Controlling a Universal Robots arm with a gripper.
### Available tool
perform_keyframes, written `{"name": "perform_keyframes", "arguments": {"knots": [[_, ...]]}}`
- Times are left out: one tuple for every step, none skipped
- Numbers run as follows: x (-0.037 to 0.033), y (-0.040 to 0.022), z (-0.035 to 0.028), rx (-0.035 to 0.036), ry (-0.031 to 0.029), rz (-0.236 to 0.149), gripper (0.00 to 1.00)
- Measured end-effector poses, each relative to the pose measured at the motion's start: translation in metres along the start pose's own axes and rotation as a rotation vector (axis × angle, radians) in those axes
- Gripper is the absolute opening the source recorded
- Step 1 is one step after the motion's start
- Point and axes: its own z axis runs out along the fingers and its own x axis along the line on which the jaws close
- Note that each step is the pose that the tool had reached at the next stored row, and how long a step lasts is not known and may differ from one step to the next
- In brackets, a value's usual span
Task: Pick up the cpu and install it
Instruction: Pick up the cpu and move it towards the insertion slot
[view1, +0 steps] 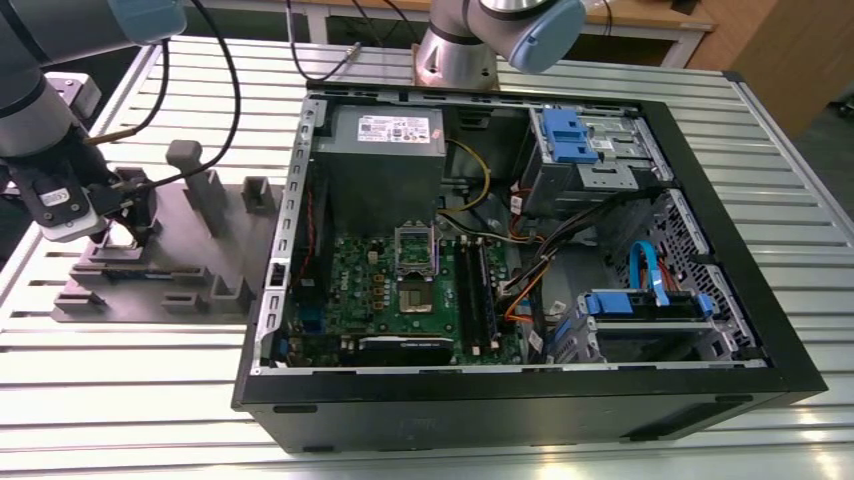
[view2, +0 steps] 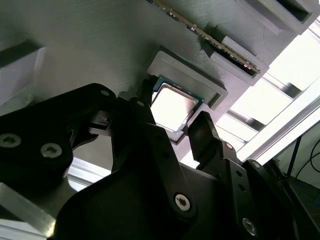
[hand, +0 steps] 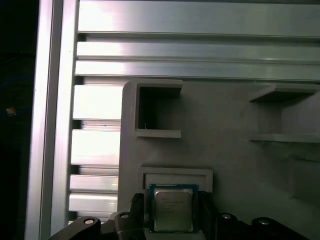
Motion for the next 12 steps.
{"name": "perform_keyframes", "arguments": {"knots": [[0.0000,0.0000,0.0000,0.0001,-0.0004,0.000,0.56],[0.0000,0.0000,0.0000,0.0001,-0.0006,0.000,0.56],[0.0000,0.0000,0.0000,0.0001,-0.0007,0.000,0.56],[0.0000,0.0000,0.0000,0.0001,-0.0007,0.000,0.56],[0.0000,0.0000,0.0000,0.0001,-0.0007,0.000,0.56],[0.0000,0.0000,0.0000,0.0001,-0.0007,0.000,0.56],[0.0000,0.0000,0.0000,0.0002,-0.0006,0.000,0.56],[0.0000,0.0000,0.0000,0.0002,-0.0006,0.000,0.56],[0.0000,0.0000,0.0000,0.0003,-0.0006,0.000,0.54],[0.0000,-0.0001,0.0000,0.0007,-0.0006,0.000,0.54],[0.0000,-0.0001,0.0000,0.0010,-0.0005,0.000,0.47],[0.0001,0.0000,0.0001,0.0012,-0.0005,0.000,0.47]]}}
